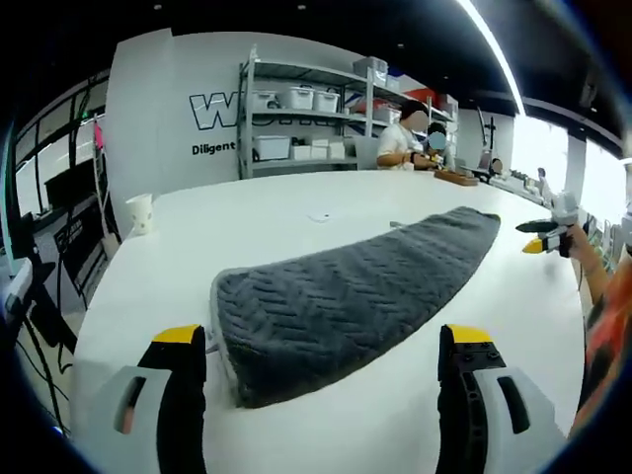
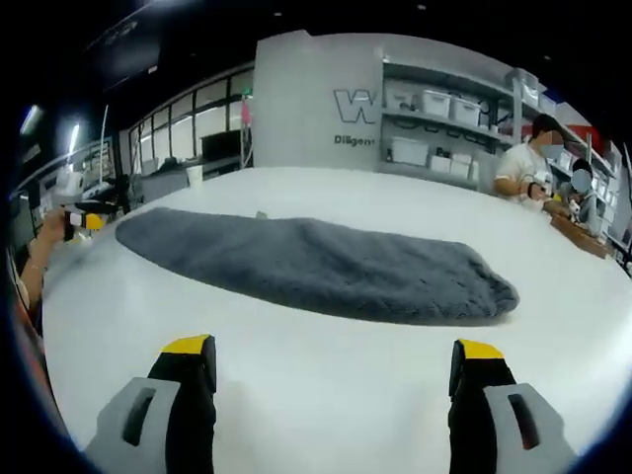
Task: Open the folded towel by lifting each exposed corner and separating the folded layers until the towel lies flat within the target outline without major curled edges
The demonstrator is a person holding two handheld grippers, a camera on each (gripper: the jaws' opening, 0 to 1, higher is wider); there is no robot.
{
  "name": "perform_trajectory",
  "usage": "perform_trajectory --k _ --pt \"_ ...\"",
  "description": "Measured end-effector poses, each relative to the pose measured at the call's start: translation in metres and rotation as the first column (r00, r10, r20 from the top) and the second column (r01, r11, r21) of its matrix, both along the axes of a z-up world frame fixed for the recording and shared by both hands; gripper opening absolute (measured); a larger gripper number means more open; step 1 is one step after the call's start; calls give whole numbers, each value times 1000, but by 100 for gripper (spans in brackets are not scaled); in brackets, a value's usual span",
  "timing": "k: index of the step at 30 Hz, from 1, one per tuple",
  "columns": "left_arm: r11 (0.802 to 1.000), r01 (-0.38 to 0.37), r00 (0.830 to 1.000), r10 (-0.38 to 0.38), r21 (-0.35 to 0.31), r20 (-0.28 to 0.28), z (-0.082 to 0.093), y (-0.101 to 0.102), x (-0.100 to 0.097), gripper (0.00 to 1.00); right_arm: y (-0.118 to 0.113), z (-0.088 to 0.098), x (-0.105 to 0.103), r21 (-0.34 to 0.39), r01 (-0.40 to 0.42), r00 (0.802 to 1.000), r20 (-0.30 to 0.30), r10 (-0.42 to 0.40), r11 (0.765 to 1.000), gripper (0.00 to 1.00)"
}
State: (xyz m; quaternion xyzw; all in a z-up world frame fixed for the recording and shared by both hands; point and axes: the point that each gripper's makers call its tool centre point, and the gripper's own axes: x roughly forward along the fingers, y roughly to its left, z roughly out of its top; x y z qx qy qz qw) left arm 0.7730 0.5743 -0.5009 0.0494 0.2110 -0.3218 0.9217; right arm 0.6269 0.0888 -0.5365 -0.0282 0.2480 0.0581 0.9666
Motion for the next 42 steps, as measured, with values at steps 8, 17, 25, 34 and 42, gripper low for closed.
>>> perform_trajectory --k 8,17,25,34,42 --pt "997 -63 998 62 -51 -19 -1 12 43 89 5 8 -5 -12 -20 1000 15 21 1000 99" --pt "973 -157 988 153 -168 -37 -4 25 90 66 5 11 -7 13 -15 999 40 15 1000 96" --pt "982 -170 983 162 -86 -88 -29 24 104 57 -1 8 -9 -2 -6 1000 23 6 1000 94" --pt "973 -217 973 209 -75 -101 -38 22 116 37 -2 5 -8 -7 -3 1000 21 3 1000 91" --pt "966 -248 967 242 -69 -82 -42 24 127 18 -5 4 -10 6 3 1000 22 -3 1000 90"
